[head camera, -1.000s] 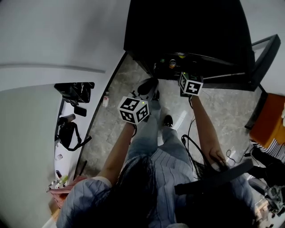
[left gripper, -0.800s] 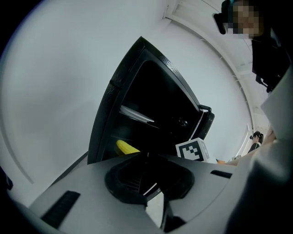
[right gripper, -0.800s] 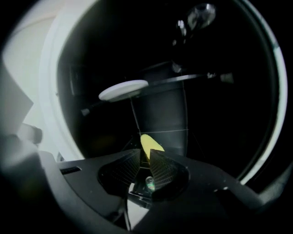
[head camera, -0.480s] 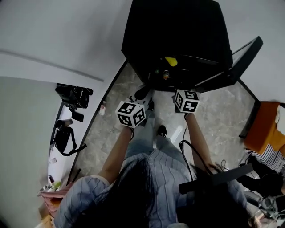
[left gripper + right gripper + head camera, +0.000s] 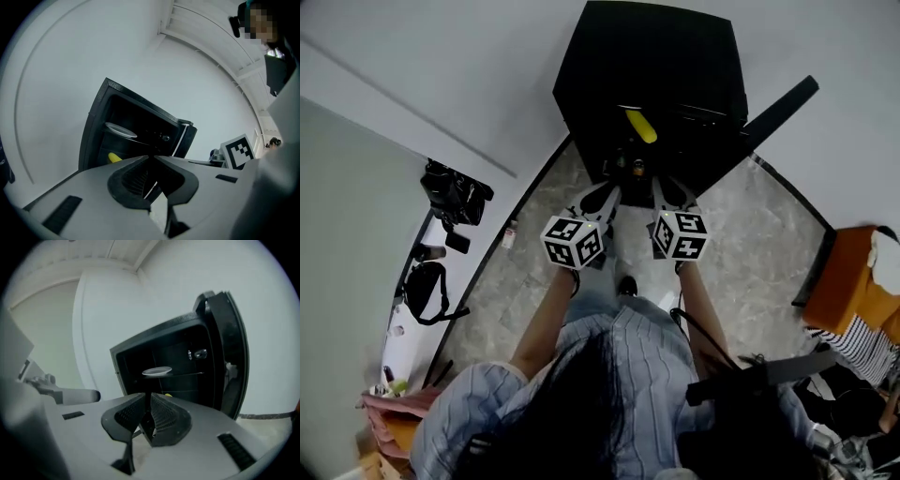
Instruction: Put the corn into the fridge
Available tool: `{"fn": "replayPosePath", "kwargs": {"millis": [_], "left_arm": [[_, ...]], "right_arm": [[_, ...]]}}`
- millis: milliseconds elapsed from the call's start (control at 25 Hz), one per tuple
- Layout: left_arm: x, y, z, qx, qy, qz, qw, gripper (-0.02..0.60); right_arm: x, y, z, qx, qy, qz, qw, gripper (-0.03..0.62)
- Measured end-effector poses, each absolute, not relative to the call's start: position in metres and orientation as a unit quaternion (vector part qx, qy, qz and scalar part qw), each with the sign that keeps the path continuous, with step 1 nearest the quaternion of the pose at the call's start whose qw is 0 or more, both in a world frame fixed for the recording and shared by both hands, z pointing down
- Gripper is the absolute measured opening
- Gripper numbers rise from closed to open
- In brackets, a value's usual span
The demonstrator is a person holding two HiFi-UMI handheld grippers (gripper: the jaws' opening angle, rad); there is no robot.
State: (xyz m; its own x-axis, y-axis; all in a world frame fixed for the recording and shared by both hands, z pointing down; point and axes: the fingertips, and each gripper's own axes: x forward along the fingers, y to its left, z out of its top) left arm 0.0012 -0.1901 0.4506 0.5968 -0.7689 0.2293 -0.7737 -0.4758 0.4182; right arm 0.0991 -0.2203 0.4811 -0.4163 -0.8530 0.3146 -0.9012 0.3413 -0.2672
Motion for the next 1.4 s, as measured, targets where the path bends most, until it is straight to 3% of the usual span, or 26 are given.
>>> {"fn": "replayPosePath", "kwargs": {"millis": [440, 920, 1400], "left_arm": [[0.025, -0.134, 0.435, 0.863, -0.456, 0.031, 0.213, 0.040], [0.000, -0.097, 0.457, 0.845, -0.476, 0.068, 0.232, 0.040], [-0.037, -0.063, 0.442, 0.862, -0.454, 0.041, 0.223, 0.040]], "right_arm": [[0.107, -0.163, 0.439, 0.520, -0.833, 0.185, 0.023, 0.041], [0.102, -0.143, 0.460, 0.532, -0.822, 0.202, 0.031, 0.040], [0.060, -0.089, 0.451, 0.545, -0.814, 0.196, 0.031, 0.034]]}}
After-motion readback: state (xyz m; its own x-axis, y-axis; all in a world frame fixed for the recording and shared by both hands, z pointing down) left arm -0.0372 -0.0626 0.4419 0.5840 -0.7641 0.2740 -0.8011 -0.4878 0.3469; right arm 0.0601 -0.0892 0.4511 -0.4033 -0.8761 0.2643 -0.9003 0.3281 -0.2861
